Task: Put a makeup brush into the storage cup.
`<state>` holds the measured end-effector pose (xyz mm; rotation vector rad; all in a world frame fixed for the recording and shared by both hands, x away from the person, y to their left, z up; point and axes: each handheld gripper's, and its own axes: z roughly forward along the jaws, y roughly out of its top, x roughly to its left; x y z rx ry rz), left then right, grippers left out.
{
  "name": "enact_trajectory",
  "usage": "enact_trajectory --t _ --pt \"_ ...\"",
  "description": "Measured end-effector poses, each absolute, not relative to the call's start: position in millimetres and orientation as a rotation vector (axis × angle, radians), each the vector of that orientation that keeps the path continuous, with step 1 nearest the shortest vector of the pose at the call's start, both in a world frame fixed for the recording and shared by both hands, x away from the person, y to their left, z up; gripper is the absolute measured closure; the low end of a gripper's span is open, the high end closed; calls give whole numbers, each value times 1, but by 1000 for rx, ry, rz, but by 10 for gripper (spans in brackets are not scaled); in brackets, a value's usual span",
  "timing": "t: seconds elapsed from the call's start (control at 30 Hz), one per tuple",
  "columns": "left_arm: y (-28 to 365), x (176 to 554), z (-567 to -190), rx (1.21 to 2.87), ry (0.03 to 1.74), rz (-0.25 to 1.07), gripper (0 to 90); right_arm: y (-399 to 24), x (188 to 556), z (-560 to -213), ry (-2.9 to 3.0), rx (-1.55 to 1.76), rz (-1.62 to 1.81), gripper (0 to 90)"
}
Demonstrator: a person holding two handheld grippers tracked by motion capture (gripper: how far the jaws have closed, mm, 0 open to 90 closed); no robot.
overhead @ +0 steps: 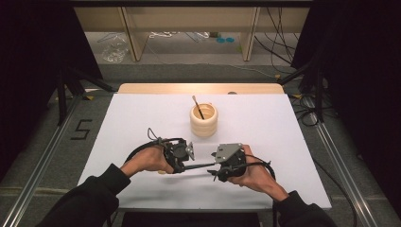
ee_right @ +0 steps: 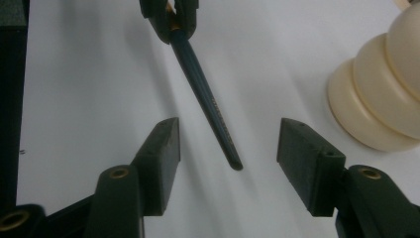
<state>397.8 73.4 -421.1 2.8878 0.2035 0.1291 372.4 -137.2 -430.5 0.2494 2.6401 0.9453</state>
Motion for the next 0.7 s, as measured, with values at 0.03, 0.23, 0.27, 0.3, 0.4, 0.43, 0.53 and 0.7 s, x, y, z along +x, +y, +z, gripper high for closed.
enact_trajectory --t 0.03,0.23,0.27,0.3,0.4,0.43,0.53,0.7 --pt "73 397 -421 2889 199 129 787 -136 373 -431 2645 235 937 458" --pt "72 396 -419 2876 204 108 787 -127 377 -436 2679 181 880 524" --pt "72 396 -419 2874 206 98 787 -125 377 -436 2683 174 875 537" --pt "72 396 -418 2875 204 95 787 -124 377 -437 2688 160 872 550" --pt "72 396 -417 2877 200 97 787 -121 378 -438 2688 115 850 585" --pt "72 396 -417 2873 204 97 787 -120 377 -438 2698 119 845 607" --pt "70 395 -417 2871 200 81 787 -118 378 -440 2707 97 835 647" --pt "68 396 -417 2865 197 64 787 -114 378 -443 2720 38 801 709"
